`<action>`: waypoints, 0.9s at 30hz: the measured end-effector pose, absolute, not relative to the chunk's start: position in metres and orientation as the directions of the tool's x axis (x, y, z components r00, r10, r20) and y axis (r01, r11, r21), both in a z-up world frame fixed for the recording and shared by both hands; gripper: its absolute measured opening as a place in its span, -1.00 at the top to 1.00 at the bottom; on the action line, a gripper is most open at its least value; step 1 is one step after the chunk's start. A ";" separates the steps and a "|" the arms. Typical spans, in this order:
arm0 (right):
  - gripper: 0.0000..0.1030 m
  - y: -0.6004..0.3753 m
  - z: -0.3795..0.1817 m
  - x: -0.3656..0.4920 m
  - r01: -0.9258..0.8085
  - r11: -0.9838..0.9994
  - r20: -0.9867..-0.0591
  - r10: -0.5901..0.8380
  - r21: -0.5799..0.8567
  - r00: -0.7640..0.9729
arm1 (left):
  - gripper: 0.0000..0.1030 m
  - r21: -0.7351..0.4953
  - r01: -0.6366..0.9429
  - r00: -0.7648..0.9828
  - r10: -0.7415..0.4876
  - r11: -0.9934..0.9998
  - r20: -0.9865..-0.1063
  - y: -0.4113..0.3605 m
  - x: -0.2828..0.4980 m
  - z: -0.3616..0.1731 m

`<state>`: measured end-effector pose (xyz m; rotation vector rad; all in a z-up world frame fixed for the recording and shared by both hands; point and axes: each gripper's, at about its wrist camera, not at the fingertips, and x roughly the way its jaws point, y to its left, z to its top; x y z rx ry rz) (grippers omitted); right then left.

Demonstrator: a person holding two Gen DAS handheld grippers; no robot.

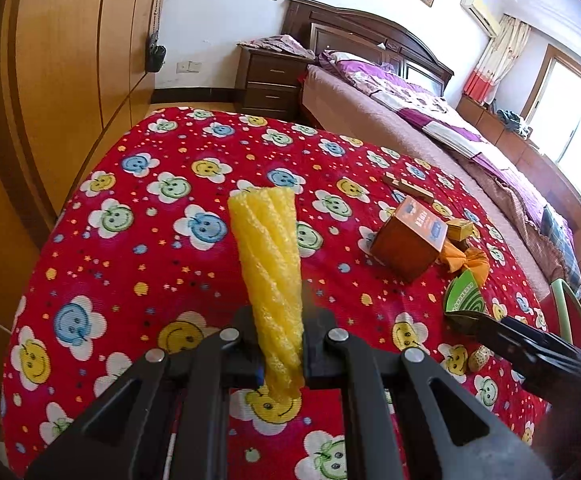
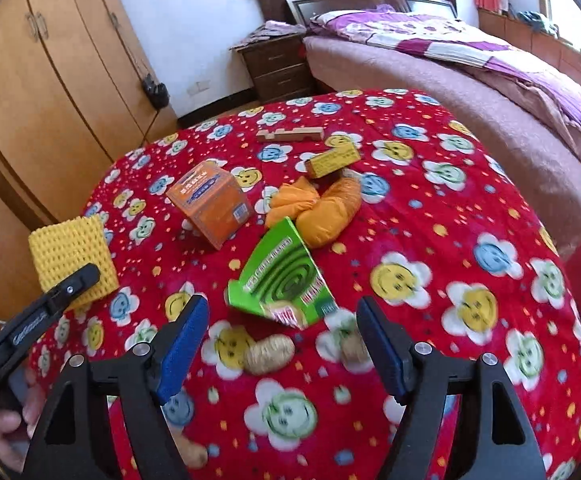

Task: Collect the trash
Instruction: 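Grasp and lift the green mosquito-coil box with the right tool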

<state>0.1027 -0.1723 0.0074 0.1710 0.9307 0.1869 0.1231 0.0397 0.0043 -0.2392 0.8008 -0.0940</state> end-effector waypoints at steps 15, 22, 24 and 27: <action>-0.25 -0.149 -0.007 0.115 -0.063 0.997 -0.778 0.069 0.038 0.624 | 0.78 -0.290 0.020 0.685 -0.225 0.957 -0.693 0.034 0.126 -0.007; -0.19 -0.159 -0.004 0.112 -0.064 0.992 -0.762 0.126 0.111 0.635 | 0.78 -0.292 0.021 0.687 -0.226 0.956 -0.690 0.033 0.127 -0.007; -0.19 -0.165 -0.001 0.109 -0.060 0.987 -0.754 0.154 0.151 0.638 | 0.78 -0.282 0.024 0.691 -0.220 0.959 -0.689 0.033 0.125 -0.006; -0.19 -0.175 0.006 0.102 -0.045 0.982 -0.734 0.169 0.186 0.657 | 0.78 -0.277 0.030 0.697 -0.219 0.960 -0.683 0.031 0.121 -0.003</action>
